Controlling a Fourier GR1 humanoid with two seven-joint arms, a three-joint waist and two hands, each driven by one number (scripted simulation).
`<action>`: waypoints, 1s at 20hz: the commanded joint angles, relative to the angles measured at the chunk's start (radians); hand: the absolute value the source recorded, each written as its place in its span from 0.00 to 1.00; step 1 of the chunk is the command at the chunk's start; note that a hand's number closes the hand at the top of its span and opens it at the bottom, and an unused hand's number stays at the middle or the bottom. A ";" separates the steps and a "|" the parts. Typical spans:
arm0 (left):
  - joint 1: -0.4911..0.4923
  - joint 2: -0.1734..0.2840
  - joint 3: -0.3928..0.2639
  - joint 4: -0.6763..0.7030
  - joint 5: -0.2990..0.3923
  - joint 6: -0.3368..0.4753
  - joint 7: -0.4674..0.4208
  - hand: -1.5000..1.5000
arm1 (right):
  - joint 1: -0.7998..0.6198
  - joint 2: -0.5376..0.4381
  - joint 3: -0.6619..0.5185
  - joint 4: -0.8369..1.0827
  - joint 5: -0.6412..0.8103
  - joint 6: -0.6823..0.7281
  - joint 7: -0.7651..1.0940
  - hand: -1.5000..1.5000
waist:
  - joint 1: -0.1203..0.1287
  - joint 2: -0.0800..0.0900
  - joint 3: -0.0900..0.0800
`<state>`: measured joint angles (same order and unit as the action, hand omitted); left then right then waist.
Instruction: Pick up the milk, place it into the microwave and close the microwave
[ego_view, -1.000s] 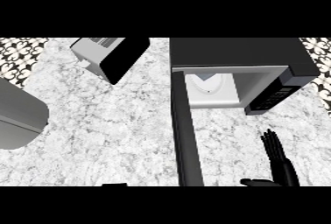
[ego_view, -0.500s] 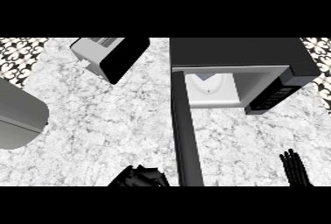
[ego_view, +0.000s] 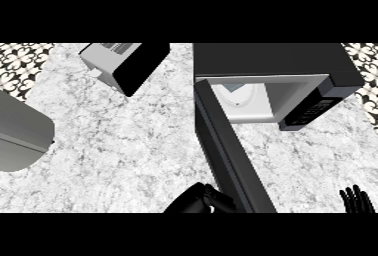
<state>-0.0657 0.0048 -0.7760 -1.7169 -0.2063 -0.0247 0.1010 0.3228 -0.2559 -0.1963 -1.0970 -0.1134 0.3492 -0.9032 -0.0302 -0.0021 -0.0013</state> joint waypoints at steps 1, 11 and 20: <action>-0.154 -0.005 -0.065 0.190 0.004 0.098 -0.004 1.00 | 0.056 -0.003 0.032 -0.103 -0.043 0.128 -0.066 0.00 | -0.018 0.005 0.000; -0.337 -0.005 -0.283 0.393 0.215 0.331 0.036 1.00 | 0.095 -0.068 0.101 -0.326 -0.173 0.188 0.001 0.00 | -0.074 0.010 0.000; -0.450 -0.005 -0.216 0.438 0.429 0.508 -0.088 0.00 | 0.101 -0.113 0.148 -0.492 -0.251 0.158 0.105 0.00 | -0.147 0.026 -0.004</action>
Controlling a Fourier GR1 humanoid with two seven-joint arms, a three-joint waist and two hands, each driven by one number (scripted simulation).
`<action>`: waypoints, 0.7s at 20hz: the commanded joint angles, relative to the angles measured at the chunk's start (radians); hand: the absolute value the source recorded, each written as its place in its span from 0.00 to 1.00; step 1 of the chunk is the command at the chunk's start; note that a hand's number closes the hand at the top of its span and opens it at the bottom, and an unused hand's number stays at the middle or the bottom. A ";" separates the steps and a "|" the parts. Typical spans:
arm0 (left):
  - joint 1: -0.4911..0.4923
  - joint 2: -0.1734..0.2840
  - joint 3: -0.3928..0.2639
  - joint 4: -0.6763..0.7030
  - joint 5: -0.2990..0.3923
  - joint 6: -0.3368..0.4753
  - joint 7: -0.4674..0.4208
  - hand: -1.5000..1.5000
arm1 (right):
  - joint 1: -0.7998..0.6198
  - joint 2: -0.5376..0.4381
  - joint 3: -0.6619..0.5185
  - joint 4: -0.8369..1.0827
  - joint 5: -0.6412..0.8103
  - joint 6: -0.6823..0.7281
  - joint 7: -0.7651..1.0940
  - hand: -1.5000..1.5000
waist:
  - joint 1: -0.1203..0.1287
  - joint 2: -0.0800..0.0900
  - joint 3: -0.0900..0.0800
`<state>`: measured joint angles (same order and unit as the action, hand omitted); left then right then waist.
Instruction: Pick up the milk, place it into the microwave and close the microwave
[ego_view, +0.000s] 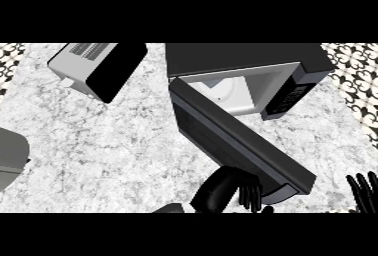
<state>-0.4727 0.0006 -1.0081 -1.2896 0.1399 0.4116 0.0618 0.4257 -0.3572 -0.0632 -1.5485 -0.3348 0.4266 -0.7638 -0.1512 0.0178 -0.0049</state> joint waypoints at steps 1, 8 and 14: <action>-0.066 -0.001 0.029 0.022 0.097 0.083 -0.060 0.00 | 0.006 -0.037 0.001 -0.058 -0.041 0.090 -0.031 0.00 | -0.040 0.006 -0.001; -0.177 -0.001 0.126 0.121 0.175 0.206 -0.129 1.00 | 0.018 -0.071 0.029 -0.147 -0.108 0.095 0.046 0.00 | -0.079 0.018 -0.001; -0.258 -0.001 0.209 0.157 0.304 0.227 -0.186 1.00 | 0.030 -0.115 0.050 -0.214 -0.148 0.124 0.091 0.00 | -0.132 0.036 -0.003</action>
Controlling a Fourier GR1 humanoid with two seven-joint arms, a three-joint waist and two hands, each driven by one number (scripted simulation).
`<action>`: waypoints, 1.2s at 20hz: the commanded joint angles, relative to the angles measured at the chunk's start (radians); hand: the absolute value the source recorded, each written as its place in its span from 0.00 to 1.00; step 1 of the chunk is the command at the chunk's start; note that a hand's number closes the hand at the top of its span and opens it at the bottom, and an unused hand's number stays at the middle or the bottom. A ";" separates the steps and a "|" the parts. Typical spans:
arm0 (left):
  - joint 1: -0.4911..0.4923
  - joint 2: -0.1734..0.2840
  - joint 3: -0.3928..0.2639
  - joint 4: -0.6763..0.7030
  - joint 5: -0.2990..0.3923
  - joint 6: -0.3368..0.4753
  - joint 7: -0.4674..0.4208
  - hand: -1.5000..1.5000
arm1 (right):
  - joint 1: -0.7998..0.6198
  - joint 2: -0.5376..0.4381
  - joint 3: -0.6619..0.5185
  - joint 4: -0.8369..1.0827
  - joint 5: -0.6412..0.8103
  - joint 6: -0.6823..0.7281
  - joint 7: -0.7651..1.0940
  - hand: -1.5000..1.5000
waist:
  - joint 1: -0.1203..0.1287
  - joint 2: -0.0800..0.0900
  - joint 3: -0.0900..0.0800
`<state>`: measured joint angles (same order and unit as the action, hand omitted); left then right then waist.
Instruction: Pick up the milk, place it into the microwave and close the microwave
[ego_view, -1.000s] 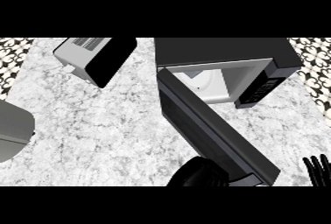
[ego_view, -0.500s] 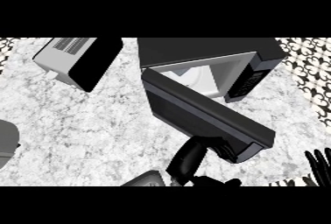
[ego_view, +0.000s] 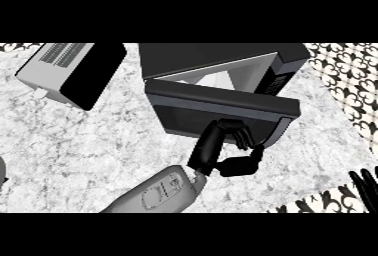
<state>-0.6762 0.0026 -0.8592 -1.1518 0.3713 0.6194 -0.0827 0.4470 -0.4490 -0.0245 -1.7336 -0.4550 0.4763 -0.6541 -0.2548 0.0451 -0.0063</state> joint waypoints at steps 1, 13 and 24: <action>-0.070 -0.002 0.063 0.041 0.079 0.016 -0.054 1.00 | -0.001 -0.031 0.015 -0.042 -0.035 0.076 -0.008 0.00 | -0.030 0.013 -0.001; -0.217 -0.003 0.154 0.211 0.216 0.014 -0.139 1.00 | 0.009 -0.070 0.000 -0.127 -0.133 0.077 0.051 0.00 | -0.105 0.034 0.004; -0.270 -0.003 0.169 0.291 0.293 0.007 -0.207 1.00 | 0.020 -0.116 -0.001 -0.194 -0.209 0.110 0.102 0.00 | -0.130 0.042 0.006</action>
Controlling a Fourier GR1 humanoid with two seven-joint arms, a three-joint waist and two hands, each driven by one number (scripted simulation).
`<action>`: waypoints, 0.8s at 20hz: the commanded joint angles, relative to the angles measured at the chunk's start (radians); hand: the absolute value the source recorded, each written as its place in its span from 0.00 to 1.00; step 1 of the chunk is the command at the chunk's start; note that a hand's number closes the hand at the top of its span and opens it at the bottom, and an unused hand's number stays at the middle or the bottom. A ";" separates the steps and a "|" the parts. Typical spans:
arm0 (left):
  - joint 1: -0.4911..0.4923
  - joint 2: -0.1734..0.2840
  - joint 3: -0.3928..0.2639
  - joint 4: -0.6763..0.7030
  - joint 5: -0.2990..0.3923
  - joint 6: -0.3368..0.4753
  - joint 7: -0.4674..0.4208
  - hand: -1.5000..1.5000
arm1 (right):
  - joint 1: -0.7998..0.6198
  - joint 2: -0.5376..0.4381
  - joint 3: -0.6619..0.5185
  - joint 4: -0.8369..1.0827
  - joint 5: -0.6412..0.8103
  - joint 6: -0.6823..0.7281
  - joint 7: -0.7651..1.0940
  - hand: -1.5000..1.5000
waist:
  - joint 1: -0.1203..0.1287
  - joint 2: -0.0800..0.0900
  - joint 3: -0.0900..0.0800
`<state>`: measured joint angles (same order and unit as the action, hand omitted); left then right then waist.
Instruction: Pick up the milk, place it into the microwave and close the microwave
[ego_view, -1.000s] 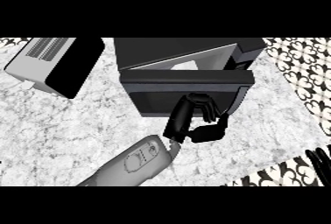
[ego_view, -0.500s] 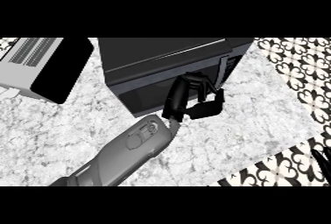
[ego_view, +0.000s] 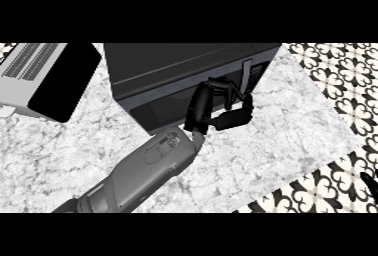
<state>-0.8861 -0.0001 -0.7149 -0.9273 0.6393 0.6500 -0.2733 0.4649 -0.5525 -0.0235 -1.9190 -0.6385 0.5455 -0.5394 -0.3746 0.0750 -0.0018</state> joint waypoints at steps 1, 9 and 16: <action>-0.066 0.000 0.028 0.069 0.026 -0.019 -0.026 1.00 | -0.008 -0.014 -0.007 -0.012 -0.024 0.038 -0.015 0.00 | -0.014 0.015 0.002; -0.073 0.000 0.024 0.094 0.075 -0.012 -0.059 1.00 | 0.003 -0.039 -0.027 -0.064 -0.047 0.044 0.004 0.00 | -0.035 0.010 0.002; -0.067 0.000 0.024 0.108 0.102 -0.009 -0.110 1.00 | 0.025 -0.045 -0.024 -0.072 -0.117 0.067 0.023 0.00 | -0.035 0.019 0.004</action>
<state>-0.8961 -0.0001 -0.7244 -0.8941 0.7186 0.6637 -0.3796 0.4806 -0.5876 -0.0478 -1.9889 -0.7325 0.5719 -0.5034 -0.3981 0.0773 0.0012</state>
